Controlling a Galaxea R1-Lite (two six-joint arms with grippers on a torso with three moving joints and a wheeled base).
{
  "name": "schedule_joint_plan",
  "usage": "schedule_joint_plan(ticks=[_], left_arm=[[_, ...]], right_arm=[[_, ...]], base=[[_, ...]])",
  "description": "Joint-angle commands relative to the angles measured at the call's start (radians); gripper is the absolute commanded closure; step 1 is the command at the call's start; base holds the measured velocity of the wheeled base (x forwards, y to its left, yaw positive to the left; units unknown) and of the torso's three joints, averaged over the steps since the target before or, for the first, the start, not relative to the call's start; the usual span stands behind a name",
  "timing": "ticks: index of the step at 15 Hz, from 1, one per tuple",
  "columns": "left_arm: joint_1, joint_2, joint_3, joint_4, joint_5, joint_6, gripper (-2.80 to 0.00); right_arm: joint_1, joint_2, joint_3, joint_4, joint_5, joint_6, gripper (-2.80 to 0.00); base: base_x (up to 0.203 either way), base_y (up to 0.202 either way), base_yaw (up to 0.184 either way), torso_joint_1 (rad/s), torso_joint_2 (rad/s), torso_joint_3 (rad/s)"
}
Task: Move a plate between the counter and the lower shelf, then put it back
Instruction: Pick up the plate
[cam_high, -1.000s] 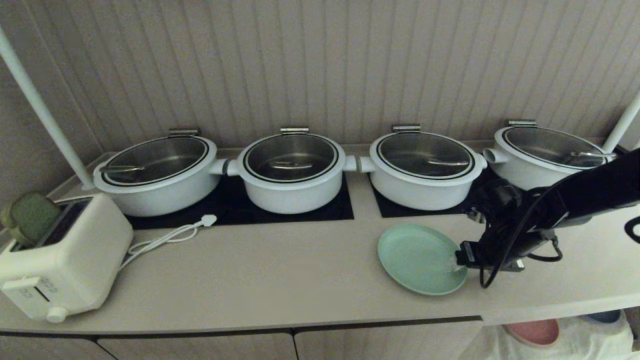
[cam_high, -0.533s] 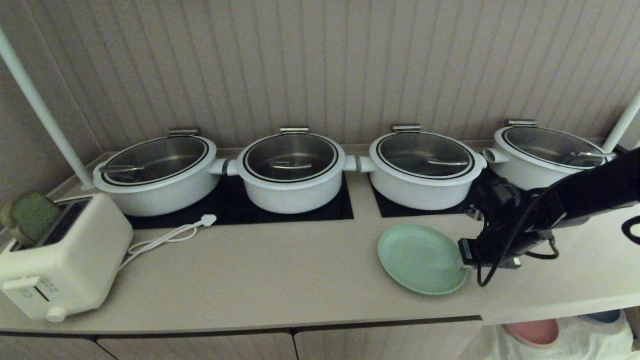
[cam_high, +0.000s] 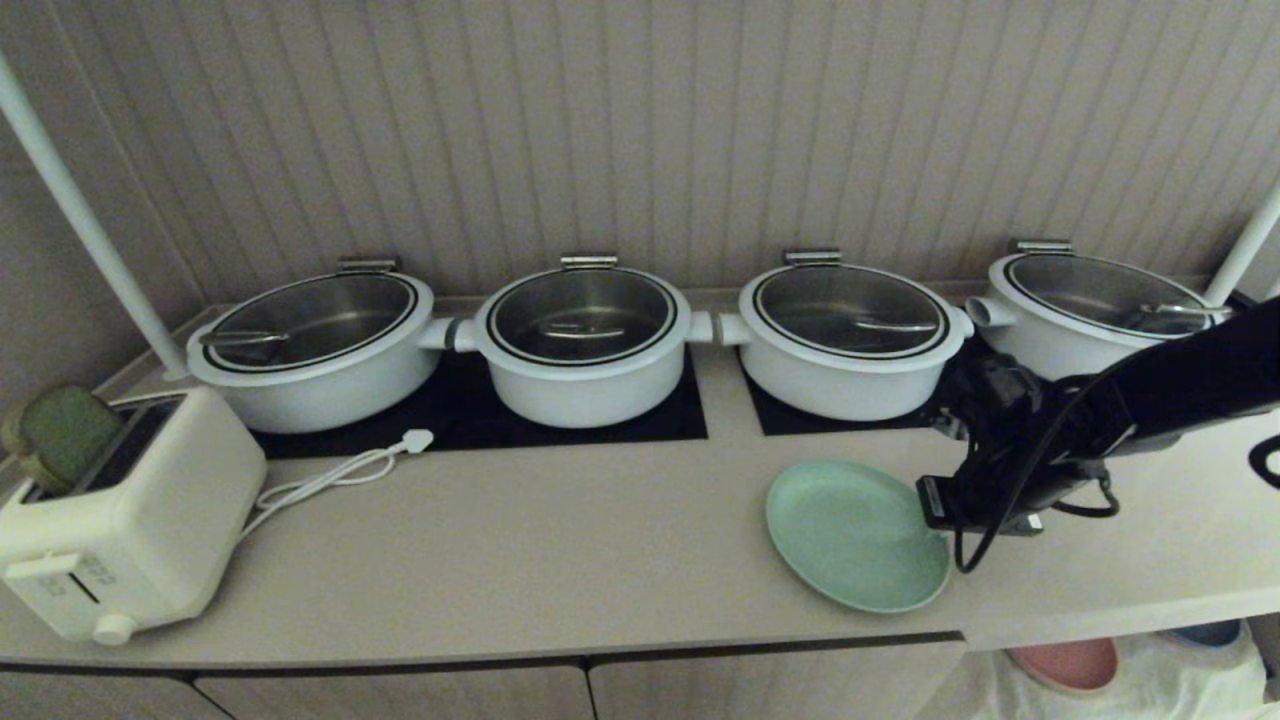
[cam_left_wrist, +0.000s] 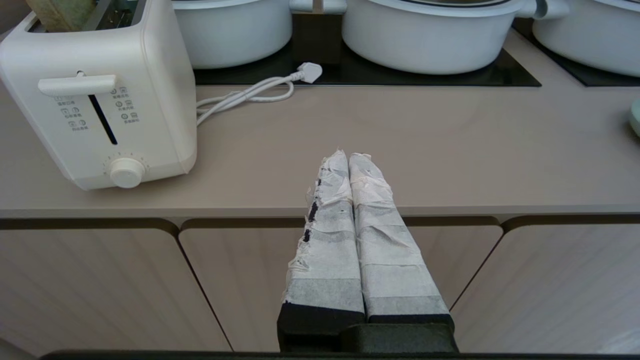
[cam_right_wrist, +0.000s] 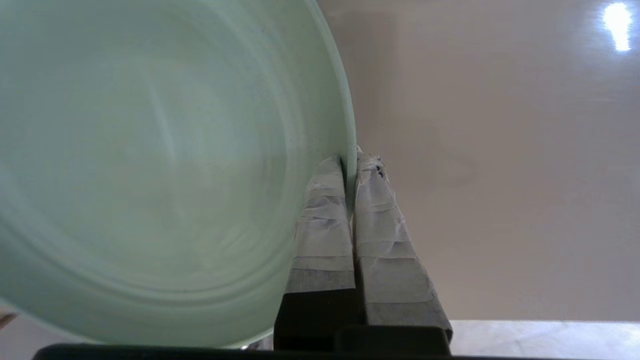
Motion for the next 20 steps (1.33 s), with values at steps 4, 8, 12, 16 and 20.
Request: schedule_joint_plan(ticks=[4,8,12,16,20], left_arm=[[0.0,0.0,0.0,-0.001,0.0,-0.001,0.0],[0.0,0.0,0.0,-0.001,0.0,-0.001,0.0],[0.0,0.0,0.0,-0.001,0.0,-0.001,0.0],[0.0,0.0,0.0,-0.001,0.0,-0.001,0.0],[0.0,0.0,0.0,-0.001,0.0,-0.001,0.0]], right_arm=[[-0.001,-0.024,0.015,0.01,-0.024,0.045,0.0],[0.001,-0.076,0.074,0.002,-0.019,0.046,0.0],[0.001,-0.148,0.148,-0.001,0.002,0.048,0.0],[0.002,-0.24,0.24,-0.004,0.032,0.047,0.0],[0.003,-0.345,0.336,-0.007,0.058,0.047,0.0]], base=[[0.0,0.0,0.0,0.0,0.0,0.0],[0.0,0.0,0.0,0.0,0.0,0.0],[0.0,0.0,0.0,0.0,0.0,0.0],[0.0,0.0,0.0,0.0,0.0,0.0],[0.0,0.0,0.0,0.0,0.0,0.0]])
